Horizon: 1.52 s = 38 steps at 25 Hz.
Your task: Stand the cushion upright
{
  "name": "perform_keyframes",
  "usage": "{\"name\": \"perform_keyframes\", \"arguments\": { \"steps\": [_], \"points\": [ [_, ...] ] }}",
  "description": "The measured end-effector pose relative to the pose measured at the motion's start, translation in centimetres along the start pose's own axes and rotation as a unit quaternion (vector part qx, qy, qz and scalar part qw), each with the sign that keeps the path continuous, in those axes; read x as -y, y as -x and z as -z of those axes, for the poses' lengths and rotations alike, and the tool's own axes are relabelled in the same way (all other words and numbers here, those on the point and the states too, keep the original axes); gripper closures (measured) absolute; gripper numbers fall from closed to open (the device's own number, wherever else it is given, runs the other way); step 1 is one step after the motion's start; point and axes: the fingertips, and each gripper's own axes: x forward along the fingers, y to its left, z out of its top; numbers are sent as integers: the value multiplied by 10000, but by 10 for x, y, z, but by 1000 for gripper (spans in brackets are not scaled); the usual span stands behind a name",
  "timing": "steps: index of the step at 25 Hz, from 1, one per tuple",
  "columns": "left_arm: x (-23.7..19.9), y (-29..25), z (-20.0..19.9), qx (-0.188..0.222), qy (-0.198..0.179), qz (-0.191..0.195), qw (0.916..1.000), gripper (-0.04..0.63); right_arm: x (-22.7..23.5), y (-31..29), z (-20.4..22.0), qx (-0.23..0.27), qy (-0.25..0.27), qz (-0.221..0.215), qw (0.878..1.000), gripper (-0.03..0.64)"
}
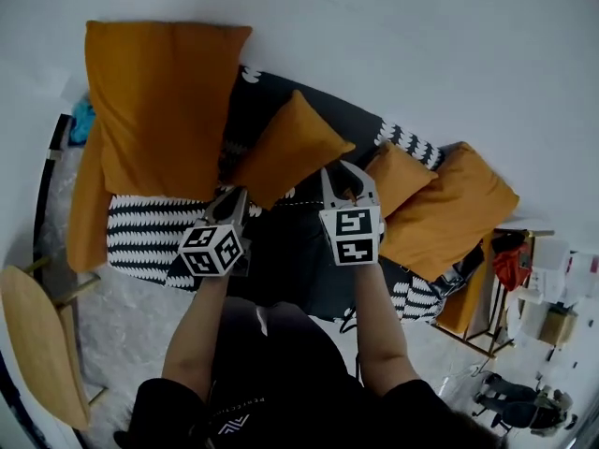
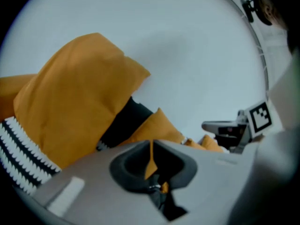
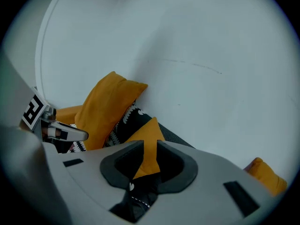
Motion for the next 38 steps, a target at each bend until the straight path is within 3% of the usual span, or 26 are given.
{"name": "perform_keyframes", "arguments": {
  "steps": [7, 11, 24, 33, 38],
  "points": [
    [24, 19, -25, -69, -617, 125, 9980, 583, 8, 28, -3, 200, -544, 313, 9978, 591],
    [42, 29, -38, -117, -976, 211, 9949, 586, 11, 49, 1, 307, -1187, 333, 9919, 618],
    [92, 63, -71, -325, -1974, 446, 9788, 588, 5, 105, 26, 559, -2171, 527, 9731, 623],
    [105, 87, -72, -560, -2352, 551, 9688, 588, -2, 142, 39, 742, -2786, 613, 9556, 623],
    [101, 102, -73, -548, -2372, 537, 9684, 588, -13, 156, 55, 672, -3096, 551, 9469, 623]
  ]
}}
